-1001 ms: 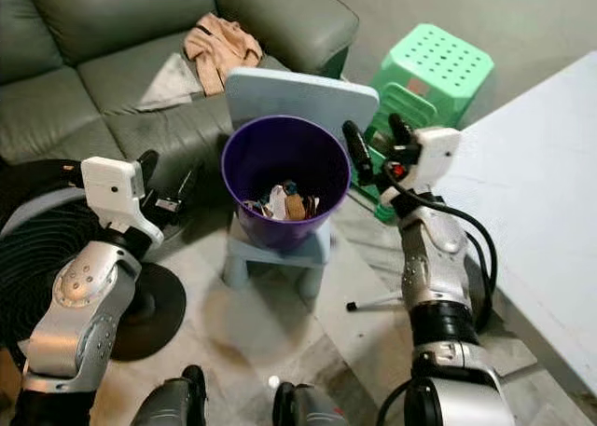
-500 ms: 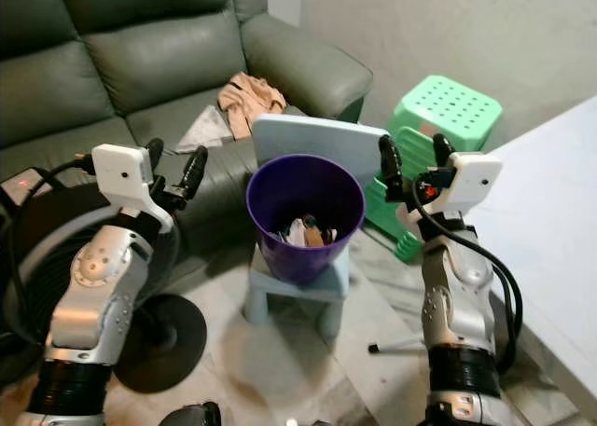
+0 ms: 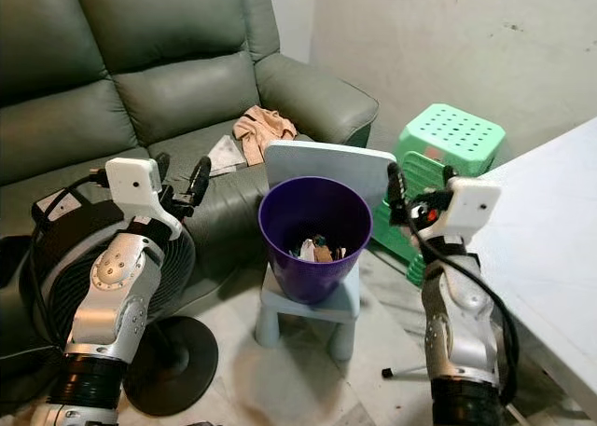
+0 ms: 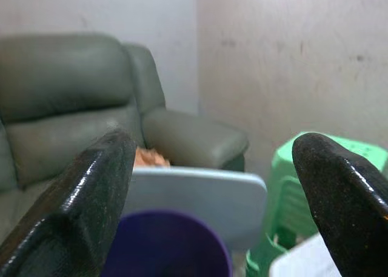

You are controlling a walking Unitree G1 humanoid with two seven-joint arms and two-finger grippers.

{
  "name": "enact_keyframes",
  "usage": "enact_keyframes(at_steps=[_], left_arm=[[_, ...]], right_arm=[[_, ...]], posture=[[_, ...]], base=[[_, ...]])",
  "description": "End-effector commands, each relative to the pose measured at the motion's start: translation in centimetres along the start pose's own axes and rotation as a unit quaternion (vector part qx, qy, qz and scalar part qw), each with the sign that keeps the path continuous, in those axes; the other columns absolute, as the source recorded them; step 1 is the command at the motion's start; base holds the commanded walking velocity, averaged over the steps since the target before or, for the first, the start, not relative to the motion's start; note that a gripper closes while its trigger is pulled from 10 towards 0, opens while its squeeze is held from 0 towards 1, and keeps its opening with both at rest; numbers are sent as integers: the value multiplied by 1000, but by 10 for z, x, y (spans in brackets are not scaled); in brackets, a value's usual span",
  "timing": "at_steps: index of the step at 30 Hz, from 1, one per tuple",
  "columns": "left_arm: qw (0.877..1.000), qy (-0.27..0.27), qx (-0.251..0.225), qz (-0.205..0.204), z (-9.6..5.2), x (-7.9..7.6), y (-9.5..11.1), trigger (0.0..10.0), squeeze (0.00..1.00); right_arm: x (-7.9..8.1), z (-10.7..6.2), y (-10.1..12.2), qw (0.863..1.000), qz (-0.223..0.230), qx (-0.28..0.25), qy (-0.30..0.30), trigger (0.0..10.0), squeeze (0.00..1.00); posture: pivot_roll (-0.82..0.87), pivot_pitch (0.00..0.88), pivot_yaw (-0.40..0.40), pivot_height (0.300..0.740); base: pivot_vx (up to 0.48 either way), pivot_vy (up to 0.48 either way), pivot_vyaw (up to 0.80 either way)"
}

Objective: Picking trash to rubbish bin

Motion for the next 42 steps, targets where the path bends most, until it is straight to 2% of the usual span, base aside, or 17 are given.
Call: enact_keyframes(at_steps=[1, 6, 18, 25, 31, 42], left_arm=[[1000, 1, 1, 1, 2, -1, -1, 10000, 0], [1000, -4, 4, -1, 4, -3, -4, 10000, 0], [1000, 6, 5, 5, 5, 4, -4, 10000, 0], [1000, 21, -1, 0, 4, 10, -2, 10000, 0], [1000, 23, -8, 2, 5, 9, 3, 10000, 0], [999, 20, 15, 20, 2, 12, -5, 10000, 0]], right_arm=[[-1, -1, 0, 1000, -11, 8, -4, 10000, 0], [-1, -3, -6, 999, -20, 20, -17, 10000, 0], [6, -3, -9, 999, -19, 31, -14, 10000, 0], [8, 1, -5, 999, -24, 28, -12, 10000, 0], [7, 7, 0, 999, -29, 24, -11, 10000, 0], [9, 2, -4, 999, -30, 31, -15, 10000, 0]], posture=[[-28, 0, -18, 740], [-31, 0, -17, 740], [-11, 0, -32, 740], [0, 0, -55, 740], [3, 0, -63, 740], [6, 19, -61, 740]], base=[[0, 0, 0], [0, 0, -593], [0, 0, -743], [0, 0, -740], [0, 0, -738], [0, 0, -727]])
Point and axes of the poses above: a point about 5 cm out from each wrist's last joint towards the gripper, its own z axis pointing out of the wrist towards the gripper, its own y axis along the axis of the wrist's last joint, x = y × z, the point moved 5 cm from there along z, pointing out of the wrist towards the gripper, and after that the axes turned 8 degrees about z, right-handed, at the moved point
